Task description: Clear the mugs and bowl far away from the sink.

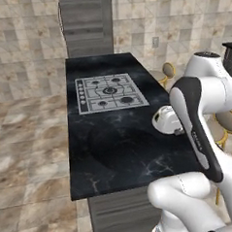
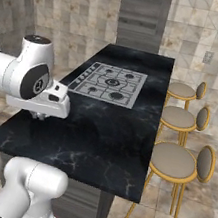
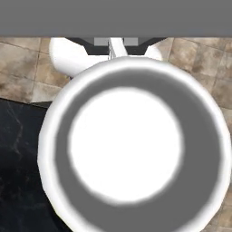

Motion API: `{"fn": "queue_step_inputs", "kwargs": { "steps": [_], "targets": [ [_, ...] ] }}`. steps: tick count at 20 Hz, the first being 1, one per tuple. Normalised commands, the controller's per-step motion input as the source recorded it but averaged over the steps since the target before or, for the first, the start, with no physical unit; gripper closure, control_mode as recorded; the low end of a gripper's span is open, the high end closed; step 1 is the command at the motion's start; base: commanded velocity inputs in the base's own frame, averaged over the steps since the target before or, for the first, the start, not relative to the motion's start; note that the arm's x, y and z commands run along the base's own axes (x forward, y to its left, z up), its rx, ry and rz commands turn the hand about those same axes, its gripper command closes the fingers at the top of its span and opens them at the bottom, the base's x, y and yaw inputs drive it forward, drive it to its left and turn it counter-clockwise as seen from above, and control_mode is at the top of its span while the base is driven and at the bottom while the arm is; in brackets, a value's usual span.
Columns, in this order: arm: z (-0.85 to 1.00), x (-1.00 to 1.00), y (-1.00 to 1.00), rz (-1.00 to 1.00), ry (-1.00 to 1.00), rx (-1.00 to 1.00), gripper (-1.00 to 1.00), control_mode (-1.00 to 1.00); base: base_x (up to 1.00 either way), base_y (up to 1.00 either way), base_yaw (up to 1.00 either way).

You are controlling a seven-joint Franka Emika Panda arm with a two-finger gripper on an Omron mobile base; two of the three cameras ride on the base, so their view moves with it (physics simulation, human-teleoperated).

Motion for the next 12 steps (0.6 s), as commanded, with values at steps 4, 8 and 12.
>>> {"fn": "queue_step_inputs", "kwargs": {
  "steps": [4, 8, 12],
  "targets": [
    [-0.21, 0.51, 0.19, 0.0, 0.0, -0.01, 1.0, -1.0, 0.0, 0.0, 0.0],
    [-0.34, 0.56, 0.31, 0.0, 0.0, -0.04, 1.0, -1.0, 0.0, 0.0, 0.0],
    [-0.42, 0.44, 0.24, 0.0, 0.0, -0.04, 1.0, -1.0, 0.0, 0.0, 0.0]
  ]
}}
